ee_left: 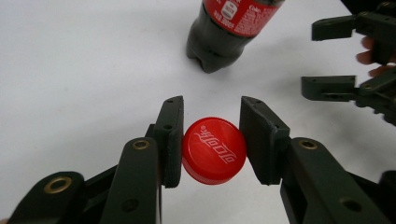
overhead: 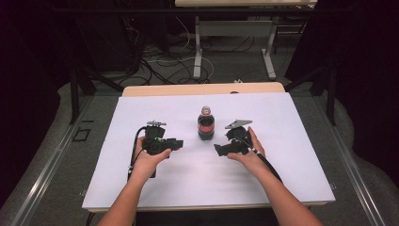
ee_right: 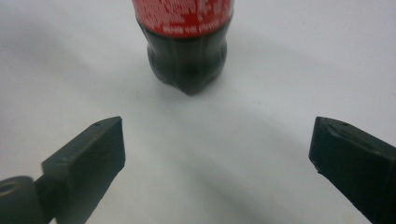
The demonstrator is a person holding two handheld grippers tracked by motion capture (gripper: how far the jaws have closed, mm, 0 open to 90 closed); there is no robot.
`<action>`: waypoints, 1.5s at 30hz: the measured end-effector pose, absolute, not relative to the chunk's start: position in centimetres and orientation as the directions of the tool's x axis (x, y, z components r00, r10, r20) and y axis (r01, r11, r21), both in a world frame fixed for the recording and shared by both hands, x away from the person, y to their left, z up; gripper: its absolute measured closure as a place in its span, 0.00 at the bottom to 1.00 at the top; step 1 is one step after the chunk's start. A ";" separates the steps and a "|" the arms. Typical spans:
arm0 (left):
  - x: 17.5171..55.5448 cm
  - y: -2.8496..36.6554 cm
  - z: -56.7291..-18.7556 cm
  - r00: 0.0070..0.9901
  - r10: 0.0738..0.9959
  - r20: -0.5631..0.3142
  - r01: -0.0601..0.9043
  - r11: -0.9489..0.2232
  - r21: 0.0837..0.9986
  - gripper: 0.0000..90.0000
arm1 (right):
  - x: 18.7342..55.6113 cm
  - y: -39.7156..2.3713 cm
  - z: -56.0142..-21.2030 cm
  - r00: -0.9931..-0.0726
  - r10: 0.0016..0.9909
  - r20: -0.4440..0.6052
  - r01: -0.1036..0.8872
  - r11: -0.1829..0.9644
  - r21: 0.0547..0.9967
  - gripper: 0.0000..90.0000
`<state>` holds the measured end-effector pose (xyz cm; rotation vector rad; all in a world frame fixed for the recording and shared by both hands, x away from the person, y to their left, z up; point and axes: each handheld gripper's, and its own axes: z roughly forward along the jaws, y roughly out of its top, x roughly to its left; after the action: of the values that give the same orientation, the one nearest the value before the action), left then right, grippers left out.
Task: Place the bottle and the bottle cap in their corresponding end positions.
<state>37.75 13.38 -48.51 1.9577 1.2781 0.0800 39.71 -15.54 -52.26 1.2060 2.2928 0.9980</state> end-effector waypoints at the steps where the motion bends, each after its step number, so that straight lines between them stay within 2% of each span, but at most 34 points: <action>1: 37.8 13.1 -48.6 0.498 0.796 -0.344 0.750 -0.196 0.631 0.68 | 39.5 -15.8 -52.4 -0.567 0.823 0.009 0.575 0.388 0.720 0.00; 8: 38.0 10.8 -49.5 0.528 0.782 -0.330 0.746 -0.241 0.621 0.68 | 37.9 -17.7 -53.1 -0.569 0.821 -0.043 0.579 0.437 0.689 0.00; 13: 38.2 8.7 -50.4 0.559 0.767 -0.315 0.735 -0.283 0.616 0.68 | 37.1 -19.0 -53.5 -0.537 0.843 0.012 0.610 0.378 0.696 0.00; 24: 38.6 4.7 -52.7 0.611 0.740 -0.281 0.715 -0.364 0.597 0.68 | 36.8 -20.6 -53.5 -0.498 0.866 0.048 0.621 0.318 0.716 0.00; 30: 38.3 3.6 -53.4 0.652 0.716 -0.251 0.696 -0.433 0.572 0.68 | 36.8 -21.1 -53.4 -0.491 0.869 0.060 0.620 0.300 0.725 0.00; 45: 37.4 2.7 -54.5 0.660 0.716 -0.227 0.689 -0.457 0.562 0.68 | 36.7 -21.1 -53.5 -0.493 0.868 0.062 0.621 0.300 0.724 0.00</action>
<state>37.41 2.68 -54.45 2.2434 1.0824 0.0548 36.66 -21.06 -53.51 1.3404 2.2325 1.0079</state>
